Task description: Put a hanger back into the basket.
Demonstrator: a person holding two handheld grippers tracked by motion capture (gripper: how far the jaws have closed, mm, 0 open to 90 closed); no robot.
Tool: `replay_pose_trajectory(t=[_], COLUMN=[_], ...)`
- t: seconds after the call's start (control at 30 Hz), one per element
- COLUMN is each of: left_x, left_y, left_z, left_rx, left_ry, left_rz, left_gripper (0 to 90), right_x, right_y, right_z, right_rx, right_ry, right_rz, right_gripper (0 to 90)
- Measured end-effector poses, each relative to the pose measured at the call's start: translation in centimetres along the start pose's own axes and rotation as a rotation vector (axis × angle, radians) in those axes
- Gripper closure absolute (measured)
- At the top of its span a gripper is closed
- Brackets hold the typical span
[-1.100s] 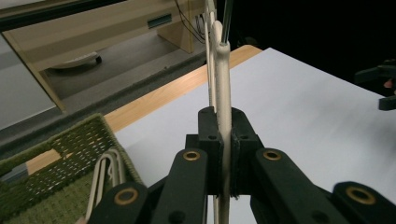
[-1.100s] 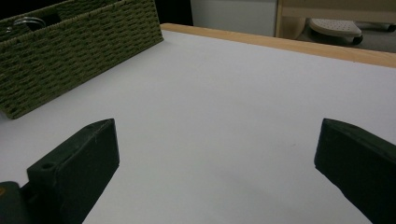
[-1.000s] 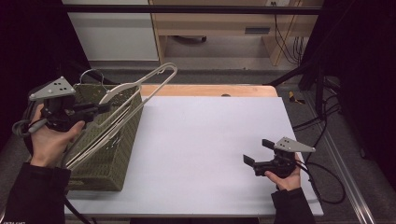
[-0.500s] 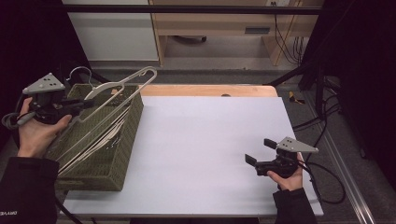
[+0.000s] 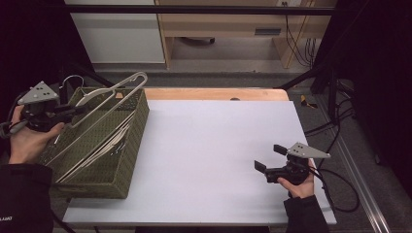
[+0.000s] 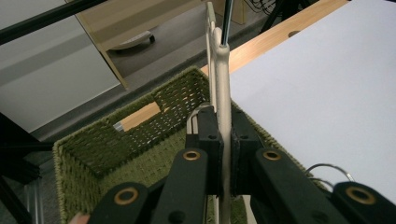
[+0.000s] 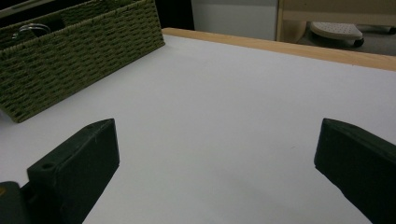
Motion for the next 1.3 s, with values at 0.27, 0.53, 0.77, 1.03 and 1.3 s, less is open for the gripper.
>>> replay_pose_trajectory(t=[0.27,0.53,0.77,1.03,1.3], left_x=[1.7,3.5,5.0,6.2,7.9], left_y=[1.0,1.3,0.8,0.1,-0.4], left_z=[1.4,3.3,4.6,6.3,8.2], left_rx=[-0.028,-0.048,-0.061,-0.072,-0.057], left_ry=[0.026,0.087,0.115,0.110,0.139], left_rz=[-0.017,-0.005,0.018,0.009,-0.032], left_gripper=[85.9,85.9,85.9,85.9,85.7], right_x=[0.1,0.1,0.1,0.1,0.2], right_y=[0.1,0.1,0.1,0.1,0.1], right_z=[0.2,0.2,0.3,0.4,0.3], right_rx=[0.003,0.006,0.010,0.010,0.010], right_ry=[0.009,0.008,0.012,0.013,0.014], right_rz=[0.001,0.000,0.000,0.000,-0.005], right_gripper=[0.5,0.5,0.5,0.5,0.5])
Point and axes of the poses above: each handheld gripper's, and its own axes: z roughly forward along the jaws, x roughly out of its underside, y roughly to its left, the point moved 2 cm from there along z, roughly forward along the jaws, and after that the axes turned 15 degrees about y, right-handed, at the moved point
